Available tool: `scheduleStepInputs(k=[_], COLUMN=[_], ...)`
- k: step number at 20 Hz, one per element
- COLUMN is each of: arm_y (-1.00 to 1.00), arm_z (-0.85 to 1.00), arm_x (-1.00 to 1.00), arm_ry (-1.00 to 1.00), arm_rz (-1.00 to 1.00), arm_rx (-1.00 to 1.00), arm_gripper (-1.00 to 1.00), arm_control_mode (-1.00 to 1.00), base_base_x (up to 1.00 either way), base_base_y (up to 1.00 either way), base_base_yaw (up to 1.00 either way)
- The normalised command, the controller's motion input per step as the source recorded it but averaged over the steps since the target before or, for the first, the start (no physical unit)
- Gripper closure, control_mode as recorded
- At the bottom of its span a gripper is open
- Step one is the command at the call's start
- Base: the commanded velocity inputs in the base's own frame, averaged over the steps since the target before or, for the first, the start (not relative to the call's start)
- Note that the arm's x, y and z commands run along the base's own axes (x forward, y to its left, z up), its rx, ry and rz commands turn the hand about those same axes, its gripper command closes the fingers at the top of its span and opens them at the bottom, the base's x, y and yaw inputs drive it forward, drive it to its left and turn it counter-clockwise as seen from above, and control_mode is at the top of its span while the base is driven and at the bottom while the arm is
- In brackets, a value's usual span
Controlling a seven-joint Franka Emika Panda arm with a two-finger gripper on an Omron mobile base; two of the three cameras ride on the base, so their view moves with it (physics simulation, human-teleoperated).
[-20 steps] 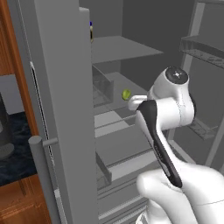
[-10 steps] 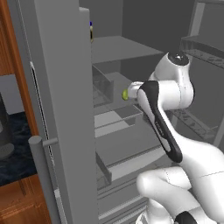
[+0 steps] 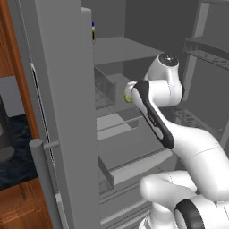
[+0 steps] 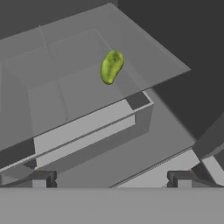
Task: Pick the mango and orange from the fridge and place them on the plate next to the blender to make a fruit smoothie.
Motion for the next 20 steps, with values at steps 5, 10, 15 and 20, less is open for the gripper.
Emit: scheduleStepInputs(k=[5,10,15,20], arm_y=[0.00,0.00,0.00,0.00], arm_z=[-0.28,-0.46,-0.27,-0.14], arm_x=[0.61,0.49,0.53,0.55], arm_ry=[0.00,0.00,0.00,0.00], arm_rz=[0.00,0.00,0.00,0.00], arm_rx=[-0.03,-0.06,-0.02,0.00], arm_gripper=[-1.00,-1.00,-1.00,-1.00], arm_control_mode=[-1.00,-1.00,-1.00,-1.00], base_base_x=[0.00,0.00,0.00,0.00], base_base_y=[0.00,0.00,0.00,0.00], base_base_yaw=[0.00,0.00,0.00,0.00])
